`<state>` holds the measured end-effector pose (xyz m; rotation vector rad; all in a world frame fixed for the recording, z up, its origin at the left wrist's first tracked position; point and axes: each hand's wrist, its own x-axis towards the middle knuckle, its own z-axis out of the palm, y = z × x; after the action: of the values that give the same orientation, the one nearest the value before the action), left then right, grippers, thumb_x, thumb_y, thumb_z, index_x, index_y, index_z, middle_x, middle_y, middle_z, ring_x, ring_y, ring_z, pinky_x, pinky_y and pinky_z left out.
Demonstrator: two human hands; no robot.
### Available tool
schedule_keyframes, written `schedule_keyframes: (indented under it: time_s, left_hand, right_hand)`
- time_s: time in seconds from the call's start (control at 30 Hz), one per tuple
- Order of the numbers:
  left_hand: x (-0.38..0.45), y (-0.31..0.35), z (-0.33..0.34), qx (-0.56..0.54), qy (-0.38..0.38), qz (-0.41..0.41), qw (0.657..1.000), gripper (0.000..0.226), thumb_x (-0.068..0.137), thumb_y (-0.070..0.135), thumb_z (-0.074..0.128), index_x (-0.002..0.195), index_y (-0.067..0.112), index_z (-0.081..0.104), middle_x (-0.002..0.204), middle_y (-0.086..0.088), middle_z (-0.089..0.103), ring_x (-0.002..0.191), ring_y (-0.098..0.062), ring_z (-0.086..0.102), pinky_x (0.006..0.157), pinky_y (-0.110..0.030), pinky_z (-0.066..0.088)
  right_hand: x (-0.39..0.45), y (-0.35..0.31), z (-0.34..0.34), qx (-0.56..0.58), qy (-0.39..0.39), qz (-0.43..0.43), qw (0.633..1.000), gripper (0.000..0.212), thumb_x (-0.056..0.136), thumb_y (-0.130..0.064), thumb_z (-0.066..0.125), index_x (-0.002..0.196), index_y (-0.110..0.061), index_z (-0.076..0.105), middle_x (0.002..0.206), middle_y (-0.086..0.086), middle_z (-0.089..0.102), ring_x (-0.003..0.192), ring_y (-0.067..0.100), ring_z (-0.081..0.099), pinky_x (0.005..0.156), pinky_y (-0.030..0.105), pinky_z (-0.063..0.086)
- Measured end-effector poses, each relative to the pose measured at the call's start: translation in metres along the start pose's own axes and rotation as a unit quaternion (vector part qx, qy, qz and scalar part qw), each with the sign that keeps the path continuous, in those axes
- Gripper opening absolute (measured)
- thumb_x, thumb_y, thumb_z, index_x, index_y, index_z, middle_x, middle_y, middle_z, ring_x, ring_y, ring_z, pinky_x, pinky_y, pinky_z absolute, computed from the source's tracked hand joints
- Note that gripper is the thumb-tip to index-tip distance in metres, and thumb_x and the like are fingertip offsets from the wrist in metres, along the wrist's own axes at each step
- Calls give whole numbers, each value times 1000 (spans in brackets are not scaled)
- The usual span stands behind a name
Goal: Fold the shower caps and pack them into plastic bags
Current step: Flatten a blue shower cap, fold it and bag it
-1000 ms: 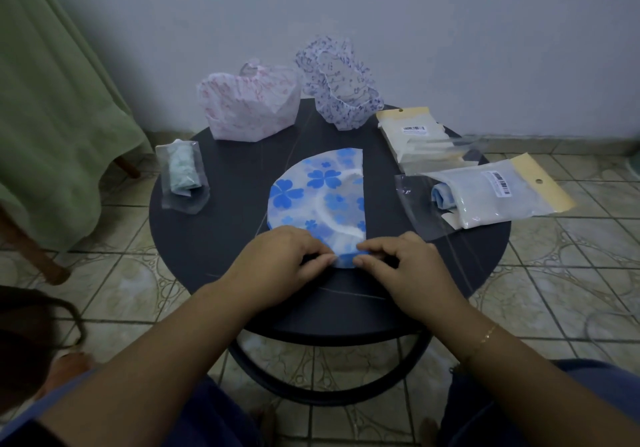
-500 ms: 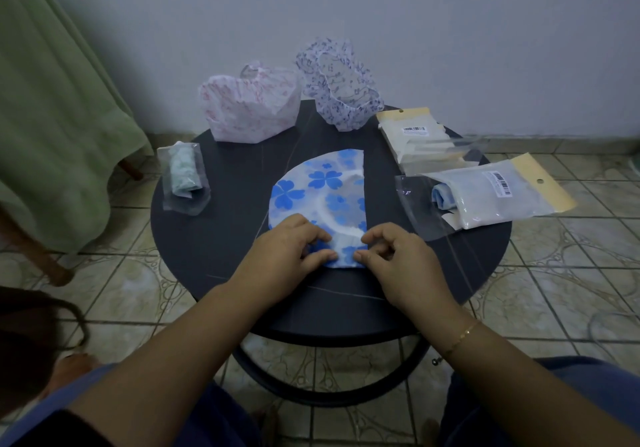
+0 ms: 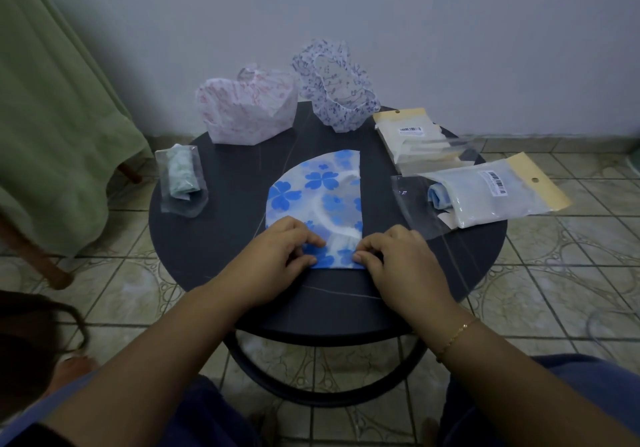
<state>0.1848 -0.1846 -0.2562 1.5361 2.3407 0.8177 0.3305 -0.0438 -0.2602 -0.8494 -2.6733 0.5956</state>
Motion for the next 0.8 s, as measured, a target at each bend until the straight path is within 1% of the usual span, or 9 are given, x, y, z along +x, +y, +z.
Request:
schedule_keyframes:
  time_s: [0.17,0.3,0.37,0.4,0.47,0.5,0.63,0.77,0.8]
  left_hand:
    - [-1,-5,-6,13,-22,9,1000,27,87,9,63,108,26,64,102,21,44,85,1,53,82,-11,40]
    - [-2,-4,-10,32,-18,18,999,34,89,5,55,108,32,64,107,18,46,90,0,52,85,-16,40]
    - [-5,0,-10,79,-11,33,996,30,90,15,55,108,35,65,111,18,49,85,-1,54,81,-21,44]
    - [-6,3,-9,114,-3,48,992,25,88,26,54,107,38,66,111,19,51,80,-2,56,76,-25,47]
    - [-6,8,-5,180,13,80,980,33,82,51,46,105,41,68,106,17,57,73,-6,59,63,-28,50]
    - [-5,9,-2,199,18,95,975,40,80,56,42,103,40,70,102,15,60,70,-9,61,57,-28,50]
    - [3,9,5,229,60,131,963,42,83,52,38,94,35,74,86,12,63,61,-14,61,45,-24,45]
    - [5,13,7,227,72,158,958,37,82,45,42,86,32,76,79,12,63,58,-12,61,44,-22,41]
    - [6,14,7,220,73,158,960,36,82,44,43,84,31,76,79,12,63,59,-11,61,45,-21,40]
  right_hand:
    - [1,0,-2,-11,-9,1,1000,21,92,-45,51,104,-33,64,97,-7,45,103,15,41,80,27,36]
    - [1,0,-3,-17,-13,-6,1000,21,92,-45,50,105,-34,64,98,-8,45,103,14,40,81,27,36]
    - [1,0,-3,-24,-9,-14,1000,21,92,-44,50,105,-34,64,96,-8,44,102,15,40,82,27,36]
    - [0,0,-2,-28,-7,-20,999,21,92,-44,50,105,-34,64,95,-8,43,101,15,41,82,27,36]
    - [-1,1,-2,-37,-2,-41,998,22,93,-43,48,105,-33,64,92,-8,42,100,15,41,81,27,36]
    - [-1,2,-2,-42,2,-50,998,22,94,-42,48,106,-32,63,92,-8,42,99,15,41,81,27,36]
    - [-1,5,-2,-67,10,-82,994,27,94,-44,46,106,-31,65,93,-6,46,96,16,42,78,27,33]
    - [-5,5,-3,-117,59,-140,981,38,83,-48,44,82,-24,72,85,-6,57,83,20,55,69,31,36]
    - [-7,5,-2,-127,67,-156,977,38,80,-48,44,81,-23,71,87,-6,60,82,20,56,69,31,34]
